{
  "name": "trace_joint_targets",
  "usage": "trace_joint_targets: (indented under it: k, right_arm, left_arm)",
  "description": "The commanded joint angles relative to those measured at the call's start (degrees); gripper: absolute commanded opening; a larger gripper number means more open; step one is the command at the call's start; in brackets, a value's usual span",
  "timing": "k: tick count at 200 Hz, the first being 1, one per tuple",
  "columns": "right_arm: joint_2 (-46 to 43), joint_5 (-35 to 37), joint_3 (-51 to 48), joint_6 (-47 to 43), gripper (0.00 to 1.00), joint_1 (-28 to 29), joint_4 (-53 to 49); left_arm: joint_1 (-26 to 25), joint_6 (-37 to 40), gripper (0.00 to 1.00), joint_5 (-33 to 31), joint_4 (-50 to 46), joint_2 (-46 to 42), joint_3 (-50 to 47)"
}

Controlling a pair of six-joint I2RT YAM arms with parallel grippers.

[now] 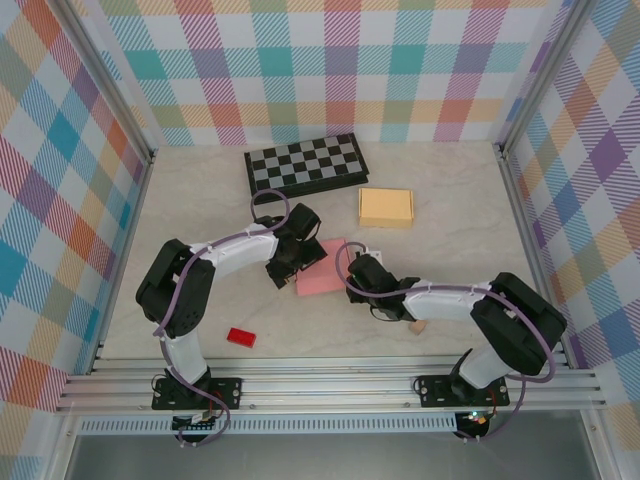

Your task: Fold the paper box

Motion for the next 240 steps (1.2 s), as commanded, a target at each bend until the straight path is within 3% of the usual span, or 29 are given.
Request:
trace_joint_targets:
  k: [1, 26, 49, 88, 114, 154, 171, 185, 206, 240]
  right_arm:
    - [1.4, 4.3, -2.1, -1.6, 0.25, 0.1, 3.5]
    - [1.0, 2.3, -3.4, -2.9, 0.24, 0.1, 7.5]
    - [-0.6, 1.0, -2.1, -2.5, 0.25, 0.1, 5.0]
    - [-5.7, -1.6, 2.7, 1.9, 0.31, -0.5, -7.9]
    - [-8.3, -6.3, 5.5, 2.2, 0.39, -4.2, -14.3]
    - [-1.9, -23.3, 13.4, 0.0, 0.43, -14.1, -20.4]
    - [2.3, -26.1, 19.1, -2.0, 0.46, -14.3, -26.3]
    - [4.8, -29.6, 21.4, -3.8, 0.57, -14.3, -28.4]
    - [5.5, -32.1, 18.8, -5.4, 0.67, -14.2, -24.4]
    - [6.5, -34.1, 17.0, -5.8, 0.70, -14.2, -20.3]
  left_arm:
    - [0.6, 0.3, 0.98, -1.9, -4.7, 1.1, -2.4]
    - [0.8, 0.3, 0.98, -1.8, -4.5, 1.3, -2.5]
    - [0.8, 0.3, 0.98, -1.7, -4.5, 1.7, -2.4]
    - [1.0, 0.5, 0.98, -1.9, -4.6, 2.1, -2.3]
    - [1.0, 0.5, 0.98, -2.0, -4.5, 2.4, -2.1]
    - [1.1, 0.9, 0.98, -2.5, -5.2, 3.0, -1.3]
    - [1.0, 1.0, 0.98, -2.5, -5.6, 2.8, -1.0]
    - [1.0, 0.9, 0.98, -2.1, -5.8, 2.7, -0.7]
    - [1.0, 0.2, 0.99, -0.7, -5.6, 2.9, -0.5]
    - [1.0, -1.4, 0.99, 0.8, -6.2, 2.9, 0.2]
